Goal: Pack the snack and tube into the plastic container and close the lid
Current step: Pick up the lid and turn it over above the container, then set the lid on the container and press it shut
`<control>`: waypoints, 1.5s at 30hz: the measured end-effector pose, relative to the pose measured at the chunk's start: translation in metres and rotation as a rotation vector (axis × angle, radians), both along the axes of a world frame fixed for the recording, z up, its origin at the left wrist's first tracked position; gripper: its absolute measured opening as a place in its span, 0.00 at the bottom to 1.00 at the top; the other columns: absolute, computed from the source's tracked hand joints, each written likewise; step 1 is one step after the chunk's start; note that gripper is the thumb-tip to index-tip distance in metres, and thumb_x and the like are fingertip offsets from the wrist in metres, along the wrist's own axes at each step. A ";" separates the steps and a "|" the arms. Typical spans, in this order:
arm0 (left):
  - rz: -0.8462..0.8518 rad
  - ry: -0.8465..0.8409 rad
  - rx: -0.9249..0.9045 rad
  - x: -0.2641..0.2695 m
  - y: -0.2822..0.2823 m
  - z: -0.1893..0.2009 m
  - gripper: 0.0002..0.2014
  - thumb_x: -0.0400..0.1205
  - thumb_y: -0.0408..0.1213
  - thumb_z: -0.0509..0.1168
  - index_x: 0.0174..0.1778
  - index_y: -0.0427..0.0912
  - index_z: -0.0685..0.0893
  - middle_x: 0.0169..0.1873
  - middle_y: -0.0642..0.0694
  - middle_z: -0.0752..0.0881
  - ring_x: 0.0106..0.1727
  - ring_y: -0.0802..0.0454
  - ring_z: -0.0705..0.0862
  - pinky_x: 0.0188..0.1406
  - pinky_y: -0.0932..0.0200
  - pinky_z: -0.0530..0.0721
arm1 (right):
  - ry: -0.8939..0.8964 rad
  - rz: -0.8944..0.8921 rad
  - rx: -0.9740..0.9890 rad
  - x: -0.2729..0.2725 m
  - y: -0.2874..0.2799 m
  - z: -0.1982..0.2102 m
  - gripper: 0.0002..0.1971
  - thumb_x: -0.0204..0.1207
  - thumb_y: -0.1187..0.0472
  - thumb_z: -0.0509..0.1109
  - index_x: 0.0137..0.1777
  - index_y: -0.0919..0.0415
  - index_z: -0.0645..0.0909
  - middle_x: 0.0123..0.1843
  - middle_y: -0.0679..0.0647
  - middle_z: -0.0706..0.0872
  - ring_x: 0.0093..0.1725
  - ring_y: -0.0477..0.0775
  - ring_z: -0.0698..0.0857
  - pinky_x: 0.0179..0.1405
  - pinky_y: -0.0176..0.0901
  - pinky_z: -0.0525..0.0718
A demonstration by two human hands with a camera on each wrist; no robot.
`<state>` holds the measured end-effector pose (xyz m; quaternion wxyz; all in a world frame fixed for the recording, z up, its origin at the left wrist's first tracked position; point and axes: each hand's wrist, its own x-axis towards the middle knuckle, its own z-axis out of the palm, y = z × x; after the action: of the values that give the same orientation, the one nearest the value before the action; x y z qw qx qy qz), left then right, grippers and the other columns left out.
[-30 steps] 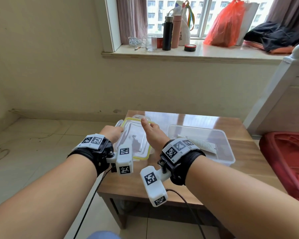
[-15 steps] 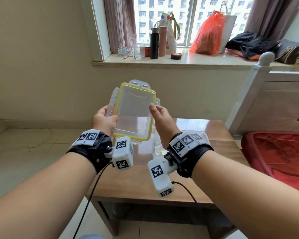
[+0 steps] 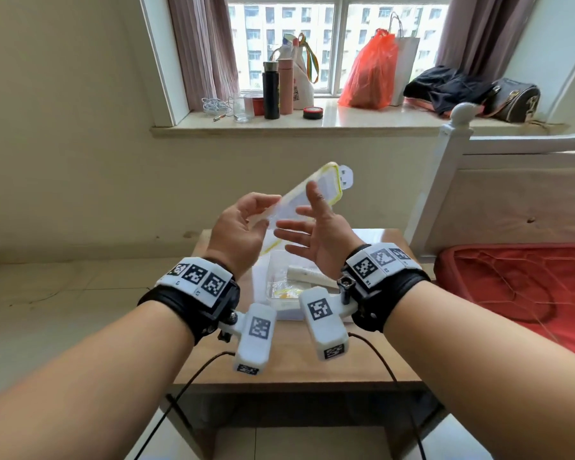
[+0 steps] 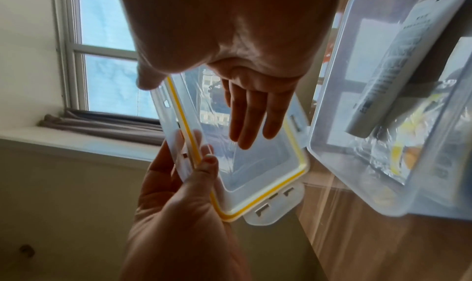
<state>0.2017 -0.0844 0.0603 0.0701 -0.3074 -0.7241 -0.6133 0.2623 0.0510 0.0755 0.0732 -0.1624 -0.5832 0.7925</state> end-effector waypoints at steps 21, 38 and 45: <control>0.302 -0.367 -0.482 -0.006 0.004 -0.009 0.36 0.79 0.65 0.55 0.76 0.43 0.69 0.68 0.38 0.77 0.70 0.39 0.76 0.73 0.45 0.72 | 0.107 -0.121 0.014 0.014 0.037 -0.021 0.06 0.81 0.59 0.61 0.50 0.57 0.80 0.32 0.50 0.91 0.36 0.50 0.89 0.43 0.46 0.80; -0.042 -1.128 0.359 -0.009 0.004 -0.016 0.06 0.83 0.32 0.64 0.41 0.35 0.79 0.19 0.43 0.88 0.17 0.53 0.86 0.16 0.64 0.84 | 0.122 -0.202 -0.061 0.022 0.043 -0.024 0.07 0.81 0.53 0.65 0.49 0.56 0.79 0.42 0.56 0.89 0.41 0.54 0.89 0.46 0.51 0.84; -0.016 -1.027 0.303 -0.013 -0.008 -0.023 0.04 0.83 0.30 0.63 0.43 0.40 0.77 0.18 0.46 0.88 0.17 0.56 0.85 0.17 0.65 0.84 | 0.013 -0.443 -0.138 0.024 0.073 -0.017 0.23 0.78 0.37 0.62 0.59 0.55 0.76 0.41 0.52 0.87 0.36 0.51 0.85 0.36 0.45 0.85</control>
<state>0.1891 -0.0920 0.0369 -0.2545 0.0402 -0.5663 -0.7829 0.2861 0.1236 0.0583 0.2381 -0.2859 -0.4773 0.7961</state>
